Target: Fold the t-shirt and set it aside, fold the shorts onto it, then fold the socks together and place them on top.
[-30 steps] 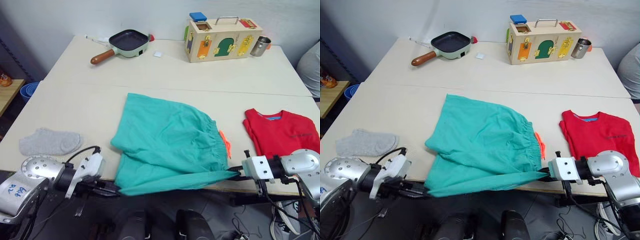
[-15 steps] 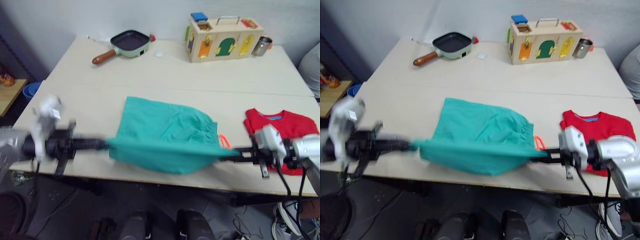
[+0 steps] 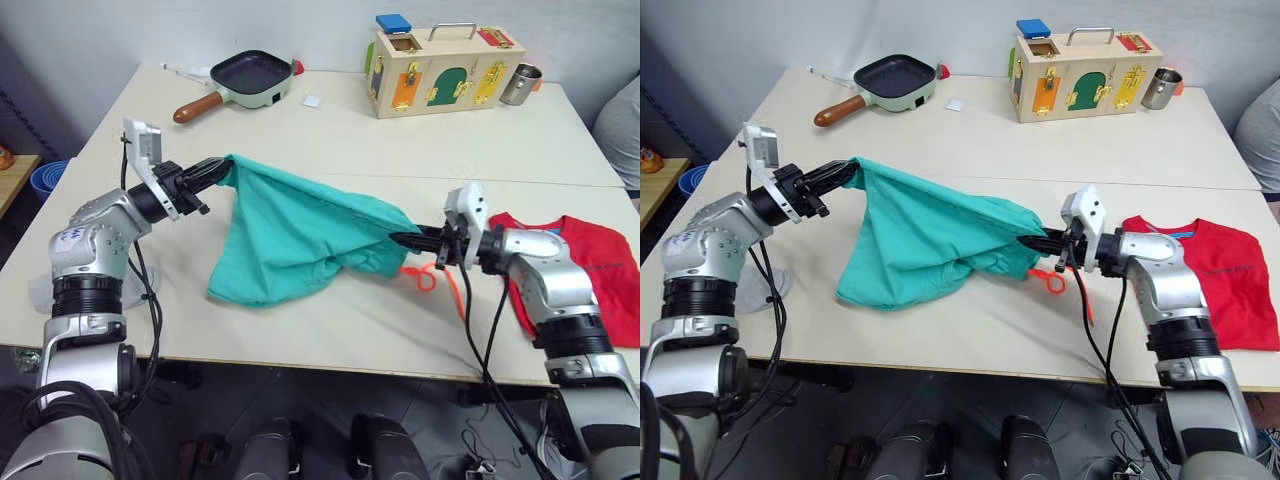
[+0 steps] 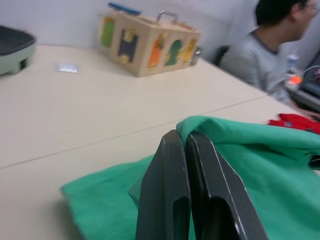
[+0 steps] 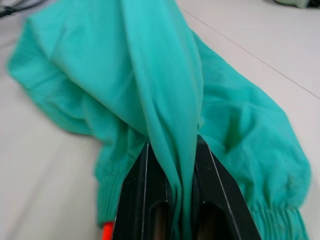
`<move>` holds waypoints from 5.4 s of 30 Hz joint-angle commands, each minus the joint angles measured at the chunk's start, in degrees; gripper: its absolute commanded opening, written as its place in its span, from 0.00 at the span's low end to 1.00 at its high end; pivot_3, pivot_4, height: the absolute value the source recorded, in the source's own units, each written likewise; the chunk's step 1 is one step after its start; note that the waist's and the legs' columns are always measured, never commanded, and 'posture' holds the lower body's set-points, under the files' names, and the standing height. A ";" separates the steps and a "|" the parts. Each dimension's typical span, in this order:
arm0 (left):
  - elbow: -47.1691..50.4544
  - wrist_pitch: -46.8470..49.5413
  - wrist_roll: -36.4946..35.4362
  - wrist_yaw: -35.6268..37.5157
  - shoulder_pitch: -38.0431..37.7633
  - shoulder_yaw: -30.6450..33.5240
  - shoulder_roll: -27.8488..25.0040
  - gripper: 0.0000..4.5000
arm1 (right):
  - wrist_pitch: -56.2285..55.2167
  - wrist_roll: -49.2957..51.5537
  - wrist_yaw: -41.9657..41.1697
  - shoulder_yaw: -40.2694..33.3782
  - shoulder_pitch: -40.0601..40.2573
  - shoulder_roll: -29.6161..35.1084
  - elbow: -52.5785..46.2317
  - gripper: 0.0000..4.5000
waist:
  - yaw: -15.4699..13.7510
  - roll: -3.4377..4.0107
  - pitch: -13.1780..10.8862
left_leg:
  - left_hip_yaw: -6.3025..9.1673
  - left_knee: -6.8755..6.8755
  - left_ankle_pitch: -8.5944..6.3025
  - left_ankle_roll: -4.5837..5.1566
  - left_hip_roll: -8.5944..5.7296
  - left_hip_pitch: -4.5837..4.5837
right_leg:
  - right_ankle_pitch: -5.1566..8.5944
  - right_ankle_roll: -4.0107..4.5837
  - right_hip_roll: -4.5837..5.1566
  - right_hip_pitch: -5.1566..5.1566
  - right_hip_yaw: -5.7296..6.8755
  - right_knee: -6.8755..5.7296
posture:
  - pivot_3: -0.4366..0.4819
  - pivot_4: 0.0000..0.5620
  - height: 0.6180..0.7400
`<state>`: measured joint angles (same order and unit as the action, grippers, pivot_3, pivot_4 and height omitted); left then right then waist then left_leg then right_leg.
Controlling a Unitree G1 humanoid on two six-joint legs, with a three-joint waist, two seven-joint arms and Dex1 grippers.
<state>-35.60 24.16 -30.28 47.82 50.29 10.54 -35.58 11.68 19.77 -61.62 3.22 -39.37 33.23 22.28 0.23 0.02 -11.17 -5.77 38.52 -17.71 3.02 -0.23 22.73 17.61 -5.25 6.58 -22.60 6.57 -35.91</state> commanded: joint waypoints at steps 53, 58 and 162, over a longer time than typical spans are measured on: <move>40.58 -6.22 24.16 -1.99 -36.61 -13.58 -6.05 0.57 | -32.75 -40.10 22.51 14.66 -4.50 -2.12 6.41 0.00 | 1.37 0.02 -0.03 | 0.20 0.23 0.04 -0.16 0.14 -0.14 | -0.02 0.03 0.07 0.20 -0.25 -0.14 | 0.48 0.27 1.00; 38.66 -7.68 24.57 -0.33 -37.99 -13.19 -8.02 0.23 | -33.69 -38.27 19.44 13.25 -4.32 0.46 6.88 0.00 | 1.42 0.02 -0.03 | 0.19 0.23 0.05 -0.16 0.15 -0.21 | -0.02 0.03 0.07 0.23 -0.28 -0.16 | 0.48 0.27 1.00; 16.28 -15.89 21.85 -4.66 -21.42 -12.12 13.28 0.00 | 8.06 2.15 34.15 13.24 11.30 -10.07 -41.99 0.01 | 0.46 -0.29 1.25 | 0.15 -0.47 0.18 -0.07 0.08 -0.29 | 0.00 0.07 0.10 0.09 -0.38 0.02 | 0.48 0.27 1.00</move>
<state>-21.22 7.10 -7.82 43.54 29.95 -2.56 -21.47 21.19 23.26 -25.30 15.37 -26.97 23.59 -19.31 0.70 -0.27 -9.92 -5.62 38.06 -17.54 2.95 -0.15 22.45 17.60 -5.19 6.69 -22.49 6.19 -35.89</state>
